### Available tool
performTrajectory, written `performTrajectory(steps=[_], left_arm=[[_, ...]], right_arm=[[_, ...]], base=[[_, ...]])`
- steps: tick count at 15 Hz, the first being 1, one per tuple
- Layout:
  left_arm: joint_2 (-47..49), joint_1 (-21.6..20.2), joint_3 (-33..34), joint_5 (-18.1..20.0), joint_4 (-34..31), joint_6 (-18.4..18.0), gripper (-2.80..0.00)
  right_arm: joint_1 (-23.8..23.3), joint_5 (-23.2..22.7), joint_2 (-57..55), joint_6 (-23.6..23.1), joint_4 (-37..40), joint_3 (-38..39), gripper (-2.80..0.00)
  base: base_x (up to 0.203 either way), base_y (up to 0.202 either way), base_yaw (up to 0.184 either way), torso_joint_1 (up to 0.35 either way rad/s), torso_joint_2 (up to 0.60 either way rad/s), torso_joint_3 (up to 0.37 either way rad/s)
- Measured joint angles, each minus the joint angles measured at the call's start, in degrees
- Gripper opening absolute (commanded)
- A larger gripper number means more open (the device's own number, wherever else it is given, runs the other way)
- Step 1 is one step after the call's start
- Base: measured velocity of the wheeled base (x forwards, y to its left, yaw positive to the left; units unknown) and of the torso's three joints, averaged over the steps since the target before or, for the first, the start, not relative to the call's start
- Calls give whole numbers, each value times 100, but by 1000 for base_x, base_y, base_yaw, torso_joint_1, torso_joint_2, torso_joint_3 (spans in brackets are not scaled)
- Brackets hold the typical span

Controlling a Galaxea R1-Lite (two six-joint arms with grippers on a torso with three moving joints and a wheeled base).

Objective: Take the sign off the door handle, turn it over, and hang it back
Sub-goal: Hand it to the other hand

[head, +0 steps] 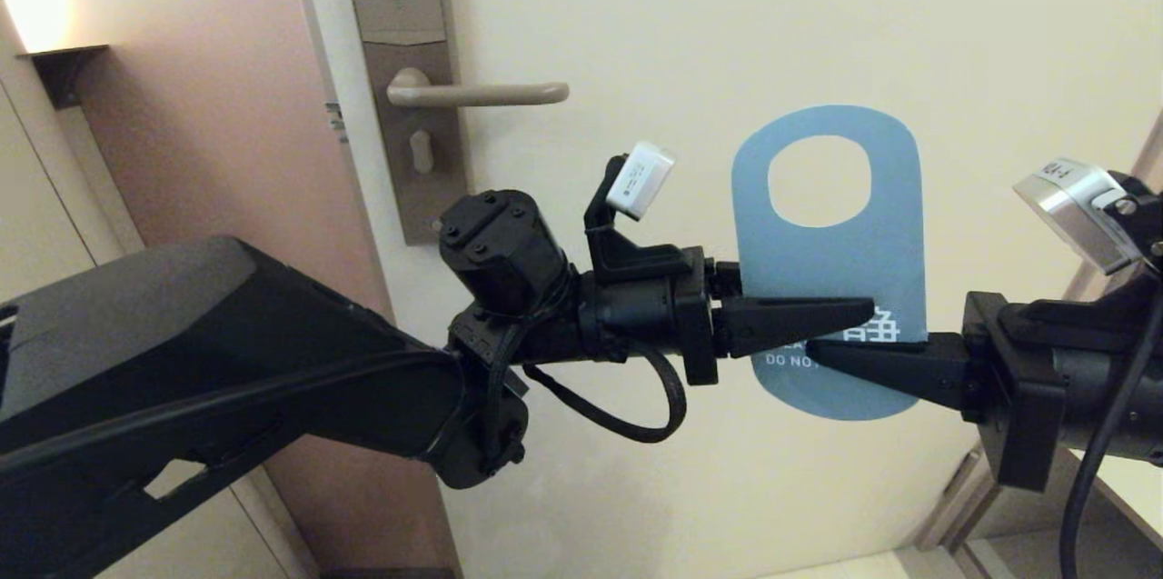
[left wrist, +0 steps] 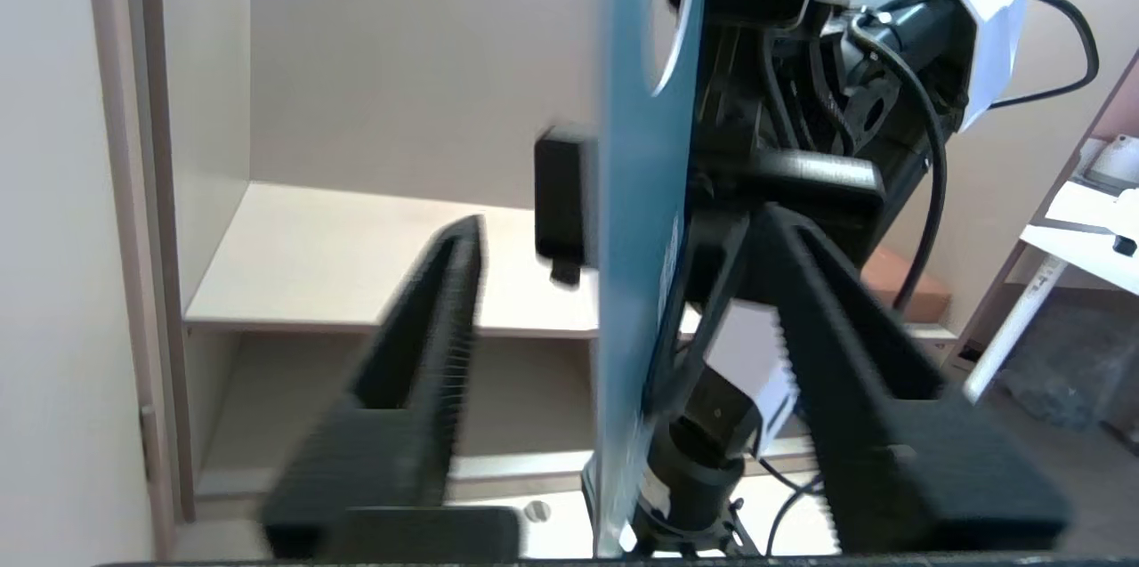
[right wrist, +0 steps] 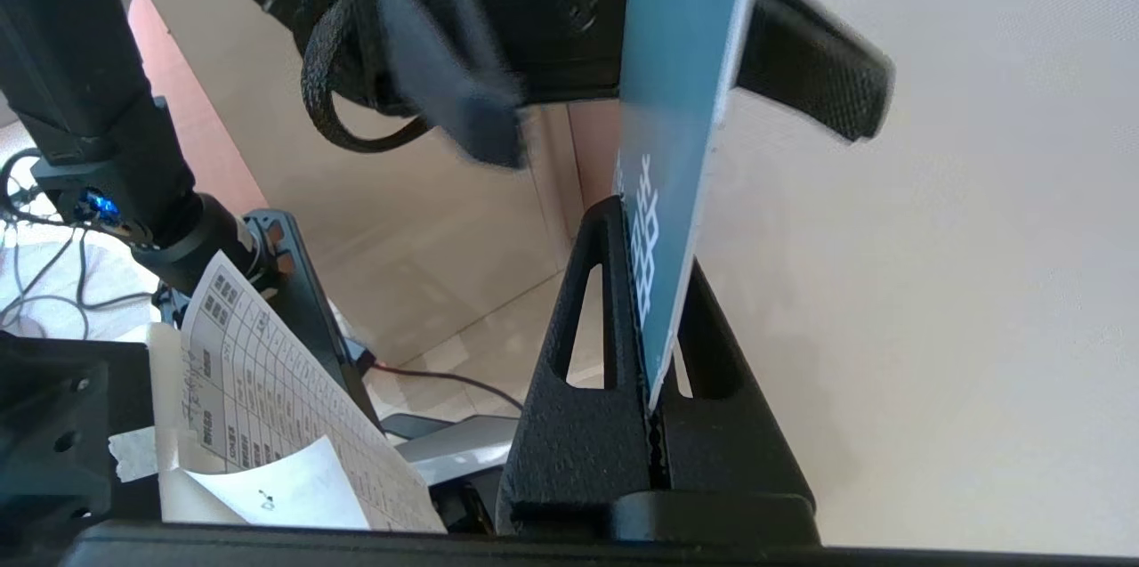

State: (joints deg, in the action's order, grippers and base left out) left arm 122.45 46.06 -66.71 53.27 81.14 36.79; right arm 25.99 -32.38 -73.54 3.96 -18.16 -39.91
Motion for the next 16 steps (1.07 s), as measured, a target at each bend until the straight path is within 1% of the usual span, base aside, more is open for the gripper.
performTrajectory(steps=[4, 10, 12, 14, 16], left_arm=[[-222, -92, 447, -18, 11, -16, 0], [-674, -407, 1354, 23, 364, -6, 0], [-864, -485, 1680, 22, 450, -11, 0], [-1083, -544, 2052, 17, 474, -48, 0], [-1317, -601, 2491, 2, 538, -194, 0]], right_arm=[[0, 5, 97, 0, 0, 108, -280], [0, 39, 325, 4, 0, 421, -280], [0, 116, 405, 11, 4, 511, -280], [-6, 312, 472, 19, 2, 544, -280], [-9, 452, 521, 15, 0, 555, -280]], base=[[0, 0, 0, 0, 0, 0], [0, 0, 0, 0, 0, 0], [0, 0, 0, 0, 0, 0], [0, 0, 0, 0, 0, 0], [0, 0, 0, 0, 0, 0]])
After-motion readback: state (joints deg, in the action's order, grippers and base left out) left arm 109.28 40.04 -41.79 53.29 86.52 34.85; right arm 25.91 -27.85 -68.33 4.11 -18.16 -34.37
